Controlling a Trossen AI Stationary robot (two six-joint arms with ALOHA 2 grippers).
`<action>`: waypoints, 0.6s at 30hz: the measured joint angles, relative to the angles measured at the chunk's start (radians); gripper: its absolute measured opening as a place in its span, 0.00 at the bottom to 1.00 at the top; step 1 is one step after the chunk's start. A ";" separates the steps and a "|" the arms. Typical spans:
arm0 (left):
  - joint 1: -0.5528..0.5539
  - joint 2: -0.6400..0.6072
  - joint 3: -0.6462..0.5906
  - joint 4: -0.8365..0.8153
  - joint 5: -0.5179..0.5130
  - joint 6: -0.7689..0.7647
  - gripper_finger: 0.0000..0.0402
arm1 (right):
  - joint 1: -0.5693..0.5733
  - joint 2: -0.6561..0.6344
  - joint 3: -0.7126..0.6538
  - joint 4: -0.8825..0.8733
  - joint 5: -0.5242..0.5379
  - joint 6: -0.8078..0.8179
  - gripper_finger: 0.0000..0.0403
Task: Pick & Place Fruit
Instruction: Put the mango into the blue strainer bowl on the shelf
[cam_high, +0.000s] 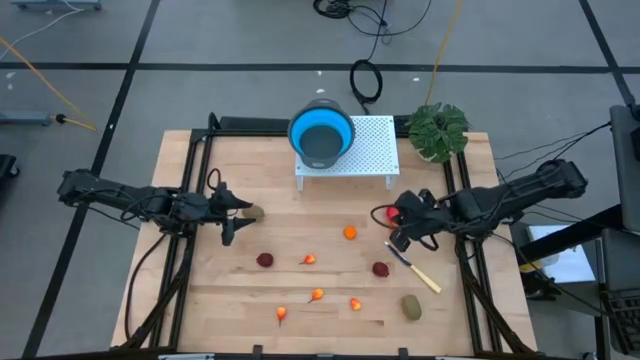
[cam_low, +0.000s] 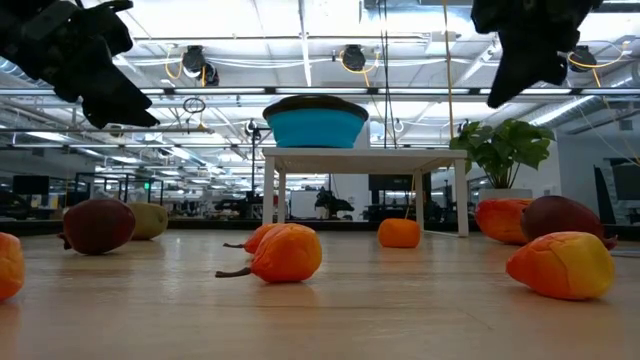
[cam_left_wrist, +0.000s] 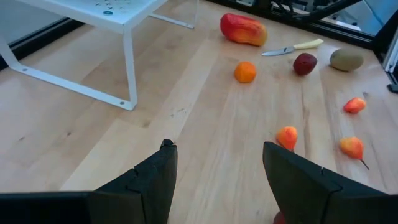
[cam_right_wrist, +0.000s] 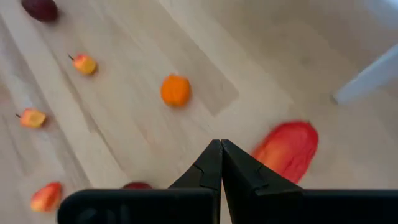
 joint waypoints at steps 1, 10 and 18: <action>0.000 0.000 0.000 0.000 0.000 -0.001 0.59 | -0.004 0.004 0.000 -0.012 -0.016 0.016 0.00; 0.000 0.000 0.000 0.000 -0.035 0.063 0.59 | -0.036 0.006 0.000 -0.024 -0.067 0.065 0.00; 0.000 0.000 0.000 0.001 -0.045 0.140 0.59 | -0.066 0.006 0.000 -0.026 -0.068 0.065 0.00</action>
